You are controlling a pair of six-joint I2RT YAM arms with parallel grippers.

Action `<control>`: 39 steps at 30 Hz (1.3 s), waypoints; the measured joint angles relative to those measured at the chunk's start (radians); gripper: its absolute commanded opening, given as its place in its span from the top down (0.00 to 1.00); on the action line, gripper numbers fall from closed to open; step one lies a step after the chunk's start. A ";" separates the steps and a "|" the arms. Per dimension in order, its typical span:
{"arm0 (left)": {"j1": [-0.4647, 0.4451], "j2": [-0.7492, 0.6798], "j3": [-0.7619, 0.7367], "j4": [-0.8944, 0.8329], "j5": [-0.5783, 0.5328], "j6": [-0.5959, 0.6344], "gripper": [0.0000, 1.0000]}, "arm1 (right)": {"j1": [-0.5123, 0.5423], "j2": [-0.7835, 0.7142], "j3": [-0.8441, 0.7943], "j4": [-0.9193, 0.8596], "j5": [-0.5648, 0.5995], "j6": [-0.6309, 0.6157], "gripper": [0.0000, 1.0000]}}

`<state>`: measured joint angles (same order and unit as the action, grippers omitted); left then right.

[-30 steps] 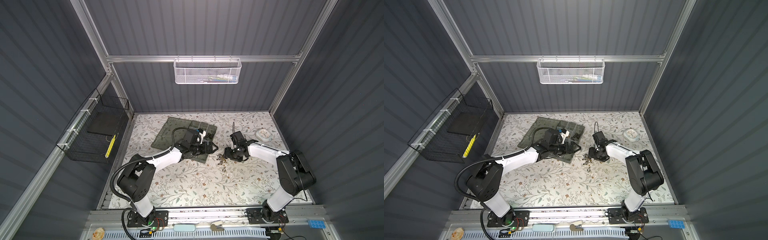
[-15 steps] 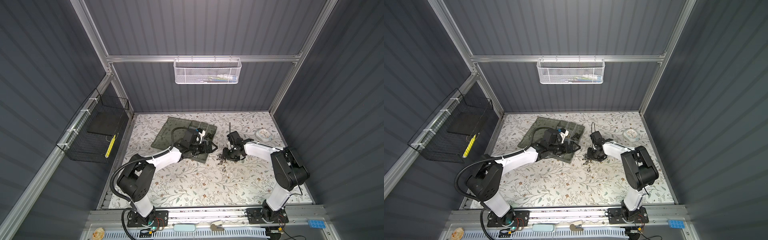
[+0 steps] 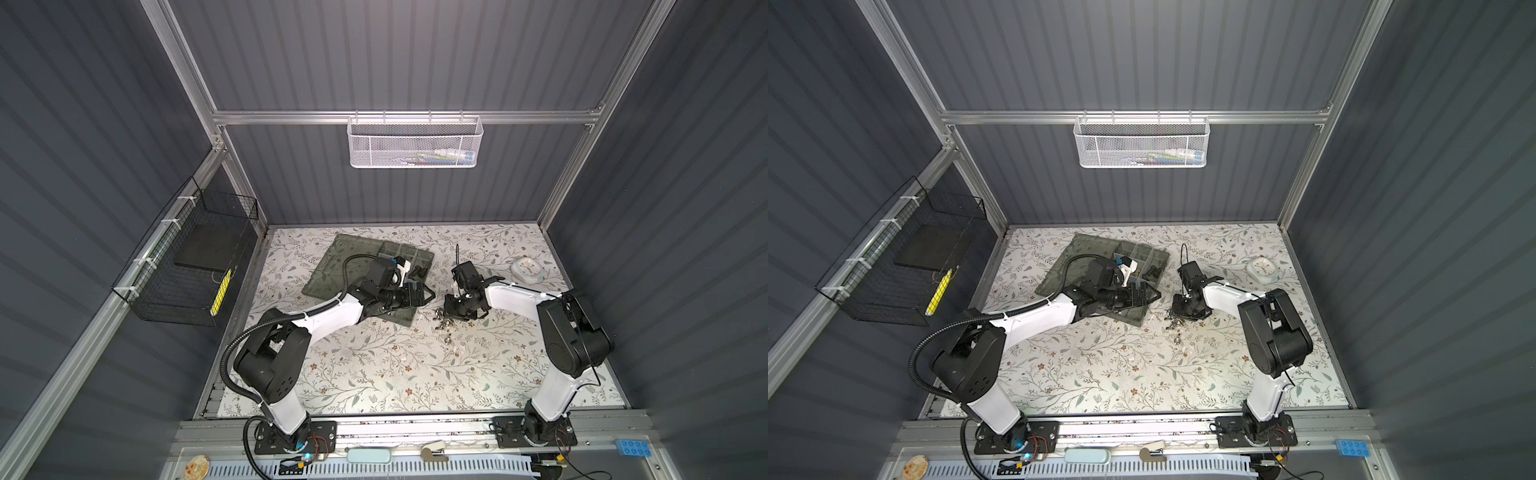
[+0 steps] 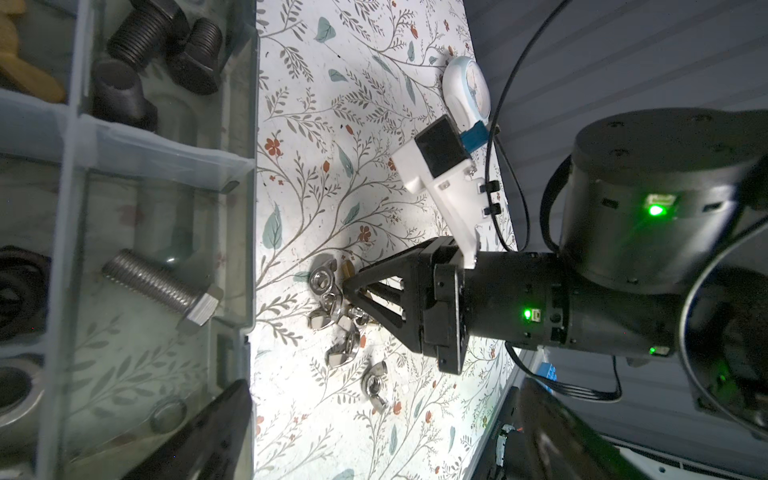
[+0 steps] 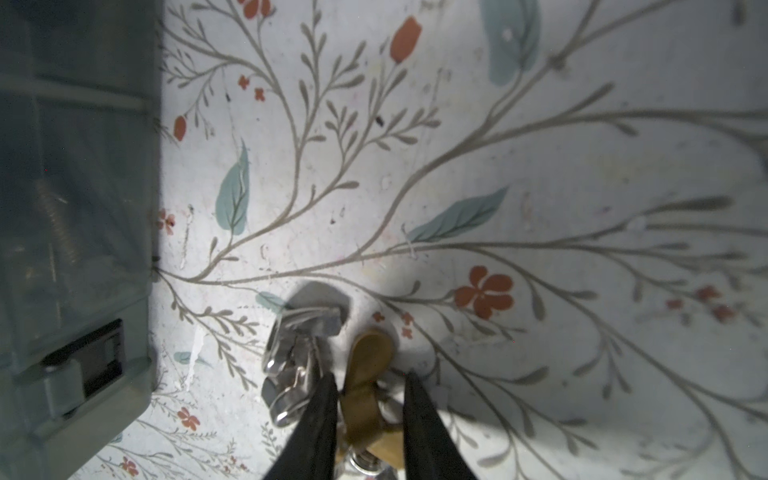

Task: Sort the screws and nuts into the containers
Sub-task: 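Lower the right gripper onto another brass wing nut and close it, then lift the brass wing nut from the pile with the right gripper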

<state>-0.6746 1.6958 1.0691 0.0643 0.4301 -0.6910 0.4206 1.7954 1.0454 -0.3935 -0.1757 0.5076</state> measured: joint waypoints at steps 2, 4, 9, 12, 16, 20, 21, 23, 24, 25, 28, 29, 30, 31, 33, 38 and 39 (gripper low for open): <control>0.000 0.000 0.000 0.000 0.000 0.000 0.00 | 0.004 0.002 0.001 0.000 0.002 0.000 0.76; 0.000 0.000 0.000 0.000 0.000 0.000 0.00 | 0.008 0.002 0.001 -0.001 0.006 0.000 0.77; 0.000 0.000 0.000 0.000 0.000 0.000 0.00 | 0.014 0.003 0.002 -0.003 0.016 0.000 0.83; 0.000 0.000 0.000 0.000 0.000 0.000 0.00 | 0.014 0.003 0.005 -0.005 0.016 0.002 0.86; 0.000 0.000 0.000 0.000 0.000 0.000 0.00 | 0.014 0.003 0.005 -0.004 0.017 0.001 0.90; 0.000 0.000 0.000 0.000 0.000 0.000 0.00 | 0.008 -0.003 -0.002 0.006 0.018 0.008 0.91; 0.000 0.000 0.000 0.000 0.000 0.000 0.00 | 0.003 -0.007 -0.008 0.011 0.017 0.009 0.92; 0.000 0.000 0.000 0.000 0.000 0.000 0.00 | -0.012 -0.016 -0.022 0.020 0.014 0.013 0.92; 0.000 0.000 0.000 0.000 0.000 0.000 0.00 | -0.024 -0.021 -0.030 0.025 0.010 0.016 0.92; 0.000 0.000 0.000 0.000 0.000 0.000 0.00 | -0.037 -0.026 -0.037 0.031 0.005 0.019 0.92; 0.000 0.000 0.000 0.000 0.000 0.000 0.00 | -0.075 -0.039 -0.059 0.053 -0.012 0.029 0.94; 0.000 0.000 0.000 0.000 0.000 0.000 0.00 | -0.085 -0.043 -0.068 0.061 -0.016 0.032 0.95; 0.000 0.000 0.000 0.000 0.000 0.000 0.00 | -0.097 -0.050 -0.079 0.072 -0.022 0.035 0.95; 0.000 0.000 0.000 0.000 0.000 0.000 0.00 | -0.107 -0.058 -0.092 0.084 -0.027 0.040 0.96; 0.000 0.000 0.000 0.000 0.000 0.001 0.00 | -0.122 -0.074 -0.116 0.102 -0.037 0.047 0.95; 0.000 0.000 0.001 -0.013 0.000 0.008 0.00 | -0.146 -0.100 -0.151 0.120 -0.058 0.054 0.95; 0.000 0.000 0.002 -0.017 0.000 0.009 0.00 | -0.146 -0.101 -0.151 0.121 -0.061 0.054 0.95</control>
<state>-0.6746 1.6958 1.0706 0.0475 0.4297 -0.6823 0.2741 1.6943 0.8948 -0.2729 -0.2363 0.5613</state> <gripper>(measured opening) 0.997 0.138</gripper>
